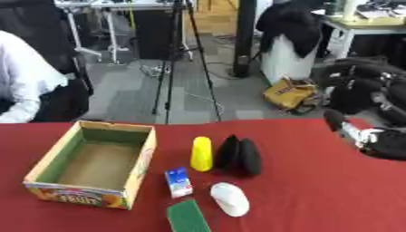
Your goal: Pick up objects on the table and place them in the box.
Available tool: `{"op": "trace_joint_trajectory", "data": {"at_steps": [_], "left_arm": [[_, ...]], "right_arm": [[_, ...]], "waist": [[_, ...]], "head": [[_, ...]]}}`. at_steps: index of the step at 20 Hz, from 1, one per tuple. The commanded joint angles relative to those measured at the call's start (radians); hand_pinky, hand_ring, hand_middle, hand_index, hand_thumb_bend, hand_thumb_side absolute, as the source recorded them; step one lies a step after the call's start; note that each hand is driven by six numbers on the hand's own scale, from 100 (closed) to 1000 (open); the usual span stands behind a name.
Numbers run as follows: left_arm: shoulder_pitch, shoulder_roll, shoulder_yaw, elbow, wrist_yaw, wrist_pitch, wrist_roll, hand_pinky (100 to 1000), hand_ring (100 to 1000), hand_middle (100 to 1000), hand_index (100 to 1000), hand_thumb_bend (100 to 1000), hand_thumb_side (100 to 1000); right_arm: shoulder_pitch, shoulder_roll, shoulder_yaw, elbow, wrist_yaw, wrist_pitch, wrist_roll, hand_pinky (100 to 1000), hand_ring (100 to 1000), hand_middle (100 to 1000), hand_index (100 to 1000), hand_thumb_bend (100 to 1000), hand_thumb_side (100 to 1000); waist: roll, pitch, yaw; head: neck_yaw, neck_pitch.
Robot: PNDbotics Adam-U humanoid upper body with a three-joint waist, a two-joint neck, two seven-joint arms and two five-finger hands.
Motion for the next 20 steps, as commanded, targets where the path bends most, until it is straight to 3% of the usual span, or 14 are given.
{"op": "trace_joint_trajectory", "data": {"at_steps": [1, 2, 6, 11, 15, 20], "left_arm": [[-0.002, 0.013, -0.003, -0.019, -0.004, 0.013, -0.030, 908, 880, 834, 859, 100, 748], [-0.001, 0.014, -0.005, -0.019, -0.004, 0.015, -0.035, 908, 877, 832, 859, 100, 741], [0.011, 0.025, -0.009, -0.019, -0.002, 0.020, -0.048, 909, 875, 829, 856, 100, 732], [0.028, 0.038, -0.011, -0.019, -0.001, 0.026, -0.057, 910, 874, 829, 854, 100, 732], [0.030, 0.039, -0.015, -0.019, 0.002, 0.028, -0.067, 910, 872, 827, 850, 100, 732], [0.032, 0.045, -0.017, -0.019, 0.003, 0.030, -0.079, 911, 867, 823, 843, 100, 730]], "right_arm": [[-0.032, -0.041, 0.032, 0.025, -0.023, -0.037, 0.116, 951, 965, 884, 885, 151, 1000], [-0.033, -0.043, 0.050, 0.033, -0.048, -0.045, 0.125, 950, 964, 881, 888, 241, 1000], [-0.036, -0.072, 0.125, 0.060, -0.137, -0.034, 0.106, 953, 969, 889, 904, 260, 1000], [-0.031, -0.058, 0.196, 0.046, -0.129, 0.010, 0.077, 965, 980, 896, 915, 261, 1000], [-0.012, 0.013, 0.200, 0.027, -0.110, 0.050, 0.079, 965, 977, 884, 914, 286, 1000], [0.005, 0.086, 0.180, -0.004, -0.051, 0.087, 0.066, 951, 957, 860, 914, 350, 1000]], "waist": [[-0.006, -0.029, -0.002], [-0.008, -0.038, 0.000], [-0.011, -0.049, 0.002], [-0.015, -0.046, 0.007], [-0.020, -0.036, 0.010], [-0.033, -0.024, 0.010]], "head": [[-0.005, 0.052], [-0.009, 0.058], [-0.017, 0.077], [-0.026, 0.112], [-0.008, 0.129], [0.003, 0.117]]}}
